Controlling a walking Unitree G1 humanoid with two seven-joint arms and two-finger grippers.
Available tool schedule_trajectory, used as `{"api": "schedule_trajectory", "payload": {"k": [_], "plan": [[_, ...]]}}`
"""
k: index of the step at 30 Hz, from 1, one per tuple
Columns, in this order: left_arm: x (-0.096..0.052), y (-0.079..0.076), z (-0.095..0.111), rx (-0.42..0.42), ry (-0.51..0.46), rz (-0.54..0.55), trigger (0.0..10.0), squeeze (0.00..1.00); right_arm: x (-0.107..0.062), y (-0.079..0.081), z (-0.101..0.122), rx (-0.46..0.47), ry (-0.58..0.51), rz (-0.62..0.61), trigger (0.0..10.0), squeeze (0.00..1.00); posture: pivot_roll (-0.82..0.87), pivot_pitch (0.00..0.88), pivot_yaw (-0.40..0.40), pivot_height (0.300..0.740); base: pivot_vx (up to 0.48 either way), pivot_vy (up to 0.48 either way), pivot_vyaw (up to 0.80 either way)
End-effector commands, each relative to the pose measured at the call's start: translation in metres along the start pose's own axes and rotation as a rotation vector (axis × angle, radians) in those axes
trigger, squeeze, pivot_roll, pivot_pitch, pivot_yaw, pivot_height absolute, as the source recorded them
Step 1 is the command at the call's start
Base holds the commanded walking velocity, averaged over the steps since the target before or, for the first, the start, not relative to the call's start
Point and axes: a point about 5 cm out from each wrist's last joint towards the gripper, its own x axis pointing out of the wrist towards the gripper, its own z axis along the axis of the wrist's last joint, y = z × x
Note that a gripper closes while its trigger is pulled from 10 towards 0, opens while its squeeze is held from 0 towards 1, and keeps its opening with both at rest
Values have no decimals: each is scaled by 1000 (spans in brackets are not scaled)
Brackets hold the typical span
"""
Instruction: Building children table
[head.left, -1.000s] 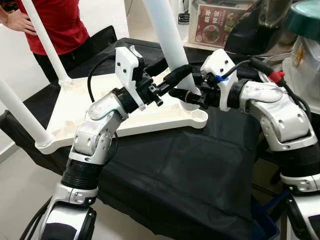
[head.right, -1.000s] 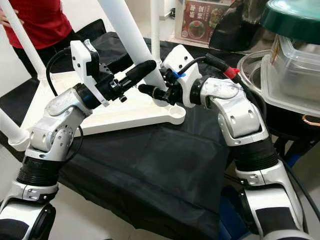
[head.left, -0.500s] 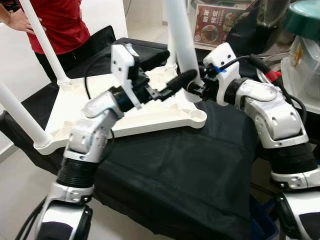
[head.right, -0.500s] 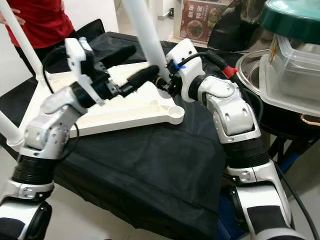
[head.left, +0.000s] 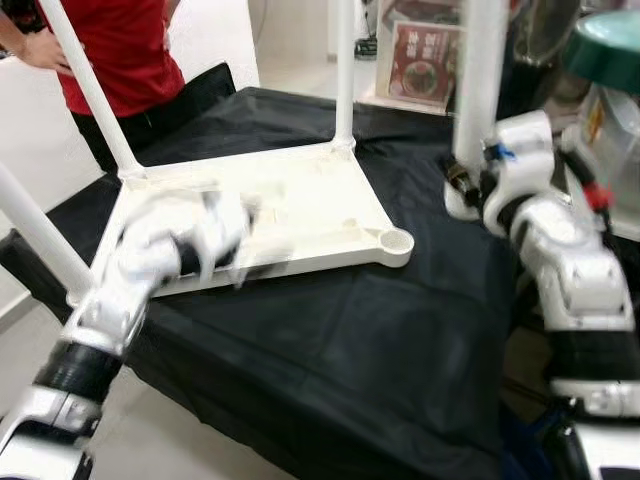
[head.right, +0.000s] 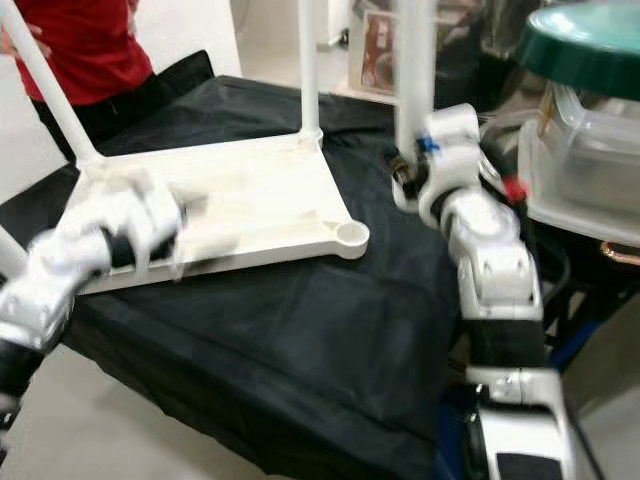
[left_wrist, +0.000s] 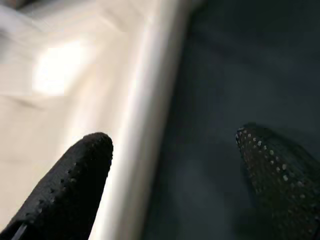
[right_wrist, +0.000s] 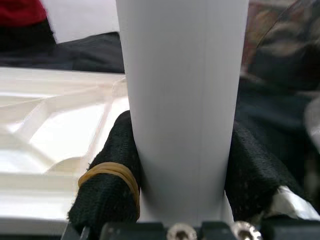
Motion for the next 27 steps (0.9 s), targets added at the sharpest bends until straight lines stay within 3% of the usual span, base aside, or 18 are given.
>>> {"api": "schedule_trajectory", "payload": {"k": [1, 3, 5, 7, 9, 11, 14, 15, 16, 17, 19, 20, 21, 22, 23, 25, 27], "plan": [[4, 7, 8, 63, -9, 18, 10000, 0, -1, 12, 14, 1, -68, 43, 10000, 0, -86, 30, 35, 740, 0, 0, 0], [9, 12, 14, 19, -36, 72, 10000, 0, -2, 21, 15, 12, -86, 70, 10000, 0, -96, 34, 41, 740, 0, 0, 0], [12, 21, 34, -148, -186, 194, 10000, 0, -6, 35, 17, 60, -120, 122, 10000, 0, -97, 40, 44, 740, 0, 0, 0], [12, 23, 38, -188, -223, 218, 10000, 0, -6, 38, 17, 71, -127, 132, 10000, 0, -97, 40, 44, 740, 0, 0, 0], [13, 20, 52, -338, -359, 297, 10000, 0, -9, 50, 20, 100, -159, 164, 10000, 0, -99, 50, 40, 740, 0, 0, 0], [14, 12, 55, -376, -410, 292, 10000, 0, -11, 57, 21, 113, -171, 181, 10000, 0, -95, 57, 37, 740, 0, 0, 0], [16, -1, 55, -350, -422, 254, 10000, 0, -12, 63, 22, 119, -180, 200, 10000, 0, -92, 57, 36, 740, 0, 0, 0], [18, -3, 49, -285, -377, 219, 10000, 0, -12, 64, 22, 117, -180, 201, 10000, 0, -82, 62, 37, 740, 0, 0, 0], [18, -3, 49, -285, -377, 219, 10000, 0, -12, 64, 22, 117, -180, 201, 10000, 0, -82, 62, 37, 740, 0, 0, 0], [20, 0, 39, -216, -299, 207, 10000, 0, -12, 64, 22, 112, -179, 197, 10000, 0, -76, 63, 40, 740, 0, 0, 0], [20, 0, 39, -216, -299, 207, 10000, 0, -12, 64, 22, 112, -179, 197, 10000, 0, -76, 63, 40, 740, 0, 0, 0], [21, 2, 33, -172, -246, 200, 10000, 0, -12, 64, 22, 108, -179, 193, 10000, 0, -76, 63, 40, 740, 0, 0, 0], [29, 11, 21, -126, -133, 212, 10000, 0, -13, 61, 22, 110, -179, 178, 10000, 0, -86, 61, 45, 740, 0, 0, 0], [29, 11, 21, -126, -133, 212, 10000, 0, -13, 61, 22, 110, -179, 178, 10000, 0, -86, 61, 45, 740, 0, 0, 0], [34, 18, 13, -101, -45, 230, 10000, 0, -14, 59, 22, 109, -179, 167, 10000, 0, -91, 64, 48, 740, 0, 0, 0], [34, 18, 13, -101, -45, 230, 10000, 0, -14, 59, 22, 109, -179, 167, 10000, 0, -91, 64, 48, 740, 0, 0, 0], [45, 23, 6, -67, 73, 232, 10000, 0, -16, 56, 23, 109, -178, 150, 10000, 0, -113, 71, 51, 740, 0, 0, 0]]}}
